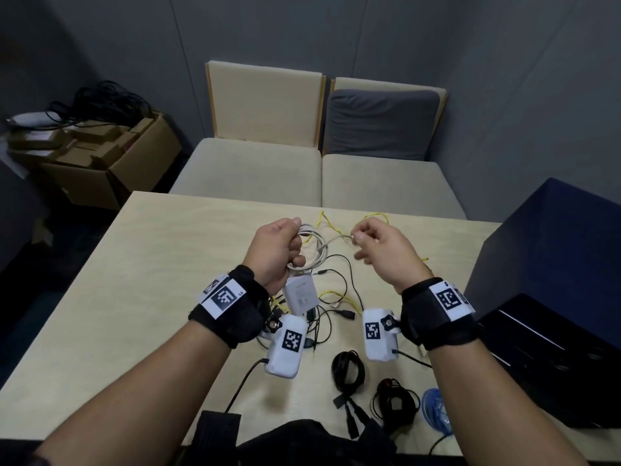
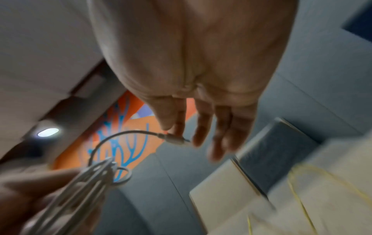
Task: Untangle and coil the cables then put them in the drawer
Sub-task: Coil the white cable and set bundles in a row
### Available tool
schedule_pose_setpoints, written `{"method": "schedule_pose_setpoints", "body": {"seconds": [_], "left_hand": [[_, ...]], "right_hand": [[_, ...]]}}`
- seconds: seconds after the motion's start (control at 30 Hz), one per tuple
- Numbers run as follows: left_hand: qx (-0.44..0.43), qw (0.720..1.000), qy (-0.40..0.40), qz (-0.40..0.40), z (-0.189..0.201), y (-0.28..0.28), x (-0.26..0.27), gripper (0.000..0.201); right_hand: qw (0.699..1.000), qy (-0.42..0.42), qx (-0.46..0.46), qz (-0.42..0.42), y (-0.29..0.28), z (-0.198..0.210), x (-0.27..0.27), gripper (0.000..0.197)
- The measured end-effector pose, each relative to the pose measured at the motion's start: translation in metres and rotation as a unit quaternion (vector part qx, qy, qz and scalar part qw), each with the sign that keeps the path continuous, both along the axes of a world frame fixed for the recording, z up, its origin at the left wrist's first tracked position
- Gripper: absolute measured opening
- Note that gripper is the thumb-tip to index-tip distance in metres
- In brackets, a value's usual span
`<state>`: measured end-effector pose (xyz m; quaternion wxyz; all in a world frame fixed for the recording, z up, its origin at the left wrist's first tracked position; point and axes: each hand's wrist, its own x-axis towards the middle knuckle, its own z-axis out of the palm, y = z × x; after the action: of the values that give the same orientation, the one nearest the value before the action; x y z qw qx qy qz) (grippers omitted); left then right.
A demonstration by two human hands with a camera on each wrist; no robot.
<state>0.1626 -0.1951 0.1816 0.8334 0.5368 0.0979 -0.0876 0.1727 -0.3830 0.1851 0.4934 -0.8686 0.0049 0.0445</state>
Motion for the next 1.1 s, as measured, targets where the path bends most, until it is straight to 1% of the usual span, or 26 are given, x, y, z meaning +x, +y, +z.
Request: {"method": "schedule_pose_setpoints", "body": {"seconds": [0.03, 0.07, 0.1, 0.13, 0.17, 0.2, 0.27, 0.33, 0.43, 0.5, 0.57, 0.67, 0.73, 0.8, 0.83, 0.9, 0.97, 1.0, 1.03, 1.1], "left_hand": [[0.009, 1.000, 0.001, 0.005, -0.001, -0.002, 0.000, 0.034], [0.020, 1.000, 0.001, 0.009, 0.000, -0.003, 0.000, 0.034], [0.030, 0.999, 0.000, 0.012, 0.000, -0.005, 0.000, 0.033], [0.039, 0.999, -0.002, 0.014, 0.000, -0.006, 0.000, 0.033], [0.044, 0.999, -0.006, 0.015, 0.001, -0.006, 0.000, 0.034], [0.047, 0.999, -0.009, 0.014, 0.001, -0.007, 0.000, 0.033], [0.046, 0.999, -0.012, 0.007, 0.004, -0.007, -0.001, 0.034], [0.042, 0.999, -0.012, -0.001, 0.006, -0.007, -0.002, 0.035], [0.028, 1.000, -0.009, -0.006, 0.007, -0.002, -0.002, 0.036], [0.006, 1.000, 0.002, -0.012, 0.007, 0.003, -0.001, 0.034], [-0.008, 1.000, 0.008, -0.019, 0.007, 0.006, -0.001, 0.029], [-0.006, 1.000, 0.012, -0.025, 0.008, 0.000, -0.002, 0.027], [-0.007, 1.000, 0.019, -0.018, 0.008, -0.005, -0.003, 0.030], [-0.015, 0.999, 0.028, -0.017, 0.007, -0.007, -0.003, 0.031], [-0.017, 0.999, 0.025, -0.019, 0.006, -0.008, -0.003, 0.031], [-0.014, 1.000, 0.008, -0.023, 0.004, -0.009, -0.003, 0.031], [-0.013, 1.000, -0.005, -0.025, 0.002, -0.009, -0.003, 0.029], [-0.007, 1.000, -0.012, -0.024, 0.001, -0.009, -0.003, 0.029], [0.003, 1.000, -0.018, -0.023, 0.000, -0.008, -0.003, 0.029], [0.022, 0.999, -0.030, -0.021, -0.001, -0.006, -0.004, 0.030]], "right_hand": [[0.996, -0.039, -0.077, 0.006, 0.002, 0.006, -0.001, 0.014], [0.984, -0.079, -0.157, 0.006, 0.005, 0.013, -0.004, 0.010], [0.967, -0.123, -0.222, 0.004, 0.010, 0.020, -0.009, 0.011], [0.953, -0.173, -0.248, 0.012, 0.015, 0.025, -0.014, 0.015], [0.947, -0.208, -0.243, 0.036, 0.020, 0.029, -0.018, 0.018], [0.948, -0.218, -0.223, 0.070, 0.024, 0.032, -0.021, 0.021], [0.952, -0.184, -0.213, 0.120, 0.030, 0.031, -0.023, 0.024], [0.953, -0.169, -0.225, 0.114, 0.032, 0.026, -0.021, 0.020], [0.954, -0.193, -0.212, 0.092, 0.022, 0.022, -0.012, 0.017], [0.959, -0.217, -0.173, 0.063, 0.007, 0.021, -0.004, 0.016], [0.971, -0.207, -0.117, 0.023, -0.006, 0.019, 0.001, 0.018], [0.995, -0.101, 0.014, -0.020, -0.004, 0.010, -0.001, 0.025], [0.993, -0.041, 0.101, -0.037, 0.005, 0.004, -0.002, 0.025], [0.983, 0.001, 0.178, -0.040, 0.014, 0.000, -0.004, 0.025], [0.973, 0.022, 0.226, -0.040, 0.019, 0.000, -0.005, 0.025], [0.938, 0.068, 0.338, -0.029, 0.028, 0.003, -0.009, 0.025], [0.907, 0.088, 0.413, -0.007, 0.035, 0.009, -0.013, 0.024], [0.900, 0.086, 0.427, 0.004, 0.035, 0.010, -0.014, 0.023], [0.900, 0.080, 0.427, 0.018, 0.035, 0.011, -0.015, 0.024], [0.909, 0.069, 0.408, 0.052, 0.032, 0.011, -0.015, 0.027]]}}
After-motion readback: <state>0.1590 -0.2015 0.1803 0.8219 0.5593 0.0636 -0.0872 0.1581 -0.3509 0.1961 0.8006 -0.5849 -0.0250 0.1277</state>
